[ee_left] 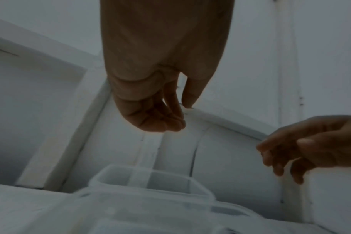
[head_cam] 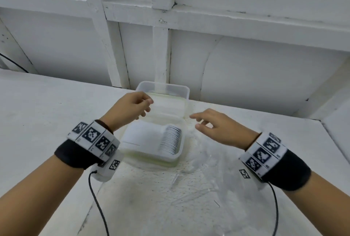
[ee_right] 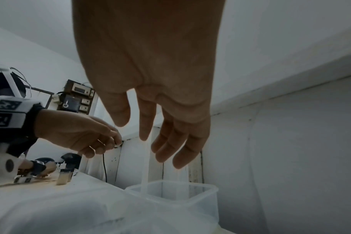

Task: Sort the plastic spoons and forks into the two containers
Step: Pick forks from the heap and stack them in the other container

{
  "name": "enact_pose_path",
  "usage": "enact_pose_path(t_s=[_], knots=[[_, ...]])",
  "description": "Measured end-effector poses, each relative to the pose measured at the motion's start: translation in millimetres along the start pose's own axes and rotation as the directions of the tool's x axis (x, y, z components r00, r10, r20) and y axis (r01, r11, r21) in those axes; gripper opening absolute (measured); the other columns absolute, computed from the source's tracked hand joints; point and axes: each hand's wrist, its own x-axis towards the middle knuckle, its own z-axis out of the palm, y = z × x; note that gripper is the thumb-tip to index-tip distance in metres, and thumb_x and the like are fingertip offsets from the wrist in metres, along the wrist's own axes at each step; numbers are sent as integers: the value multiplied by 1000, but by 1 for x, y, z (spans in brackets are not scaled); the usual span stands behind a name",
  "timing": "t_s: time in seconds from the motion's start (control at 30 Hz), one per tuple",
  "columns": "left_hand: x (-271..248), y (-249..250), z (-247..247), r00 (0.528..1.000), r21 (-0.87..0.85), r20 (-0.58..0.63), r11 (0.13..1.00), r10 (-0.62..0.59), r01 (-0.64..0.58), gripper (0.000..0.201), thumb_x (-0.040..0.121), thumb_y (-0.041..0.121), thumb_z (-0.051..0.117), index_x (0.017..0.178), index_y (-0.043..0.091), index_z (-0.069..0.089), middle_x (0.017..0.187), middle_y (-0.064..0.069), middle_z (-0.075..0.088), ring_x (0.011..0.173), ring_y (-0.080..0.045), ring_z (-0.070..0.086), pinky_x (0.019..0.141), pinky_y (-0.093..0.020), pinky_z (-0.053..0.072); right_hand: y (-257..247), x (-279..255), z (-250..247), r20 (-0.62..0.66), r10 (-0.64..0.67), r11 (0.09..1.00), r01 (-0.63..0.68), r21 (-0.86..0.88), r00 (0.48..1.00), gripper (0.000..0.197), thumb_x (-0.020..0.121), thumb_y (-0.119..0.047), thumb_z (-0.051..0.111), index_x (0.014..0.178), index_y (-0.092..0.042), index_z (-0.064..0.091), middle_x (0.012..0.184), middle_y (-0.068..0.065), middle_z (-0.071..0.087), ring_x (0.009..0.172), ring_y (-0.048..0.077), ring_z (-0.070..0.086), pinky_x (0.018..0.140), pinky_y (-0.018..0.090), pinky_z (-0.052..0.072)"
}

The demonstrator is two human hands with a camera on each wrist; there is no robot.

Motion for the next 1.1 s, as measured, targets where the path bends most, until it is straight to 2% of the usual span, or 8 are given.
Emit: enact_pose_path(t_s=[0.1,0.2,0.37,0.7,0.8,0.97,1.03,1.1], knots=[[-38,12,37,978,15,186,994,99,-104,14,94,18,51,85,19,61,72,5,63,58,-1,56,56,-16,46,15,-43,18,55,75,996,-72,-49,996,36,97,-29,46,132,-24,49,118,0,51,101,10,53,82,14,34],[-63,7,84,926,174,355,964,130,-202,12,94,22,51,89,20,62,82,8,62,77,-8,59,72,-21,45,30,-78,39,78,169,984,-164,-68,982,37,97,-31,44,133,-24,48,123,1,51,105,10,52,85,14,35],[-89,-16,139,832,514,552,808,-54,-288,32,94,33,49,119,13,55,120,-6,52,108,-22,51,86,-27,40,45,-122,67,103,262,961,-249,-123,960,38,98,-31,41,136,-25,45,129,1,48,118,14,47,97,23,38],[-109,-20,158,834,696,547,594,-75,-403,22,92,20,46,105,5,54,112,-10,52,109,-27,42,80,-34,39,50,-172,93,-23,262,957,-263,-123,965,36,98,-30,43,133,-26,49,120,-1,53,112,17,48,94,29,40],[-112,-17,156,817,692,563,611,-123,-385,16,87,21,48,94,8,53,99,-7,52,96,-23,43,71,-30,35,43,-177,95,-5,240,961,-239,-138,971,36,98,-30,41,133,-25,49,120,-1,53,112,17,47,94,29,39],[-118,-17,146,794,558,575,804,-197,-205,18,85,16,50,71,19,39,72,5,44,63,-11,39,52,-21,27,38,-182,99,47,232,949,-215,-229,972,36,99,-26,38,134,-26,46,124,-3,51,115,16,44,93,28,38],[-120,-20,138,806,478,556,871,-203,-111,11,85,12,50,83,20,43,73,9,46,65,-10,42,50,-19,28,40,-183,104,101,219,945,-186,-268,970,37,95,-19,45,131,-24,51,123,-1,52,115,21,45,87,31,37],[-123,-26,133,815,421,539,906,-211,-43,22,87,9,47,105,22,47,73,11,50,63,-6,45,51,-17,31,39,-184,108,79,164,925,-126,-357,983,33,76,-14,69,108,-22,67,101,1,61,93,24,58,68,33,37]])
